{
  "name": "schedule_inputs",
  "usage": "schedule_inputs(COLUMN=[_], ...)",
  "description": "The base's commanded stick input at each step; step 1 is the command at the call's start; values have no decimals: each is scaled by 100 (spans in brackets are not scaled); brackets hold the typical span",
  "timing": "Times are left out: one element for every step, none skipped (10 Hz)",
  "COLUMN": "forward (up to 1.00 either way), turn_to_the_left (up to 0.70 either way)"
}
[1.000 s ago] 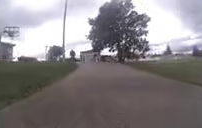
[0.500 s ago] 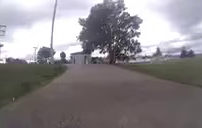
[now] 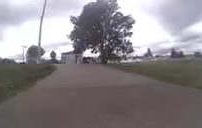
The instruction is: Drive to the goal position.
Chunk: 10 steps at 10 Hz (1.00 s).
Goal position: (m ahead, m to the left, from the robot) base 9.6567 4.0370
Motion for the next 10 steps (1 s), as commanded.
schedule_inputs(forward=[100,100,100,100,100,100,100,100,100,100], turn_to_the_left=[0,0,0,0,0,0,0,0,0,0])
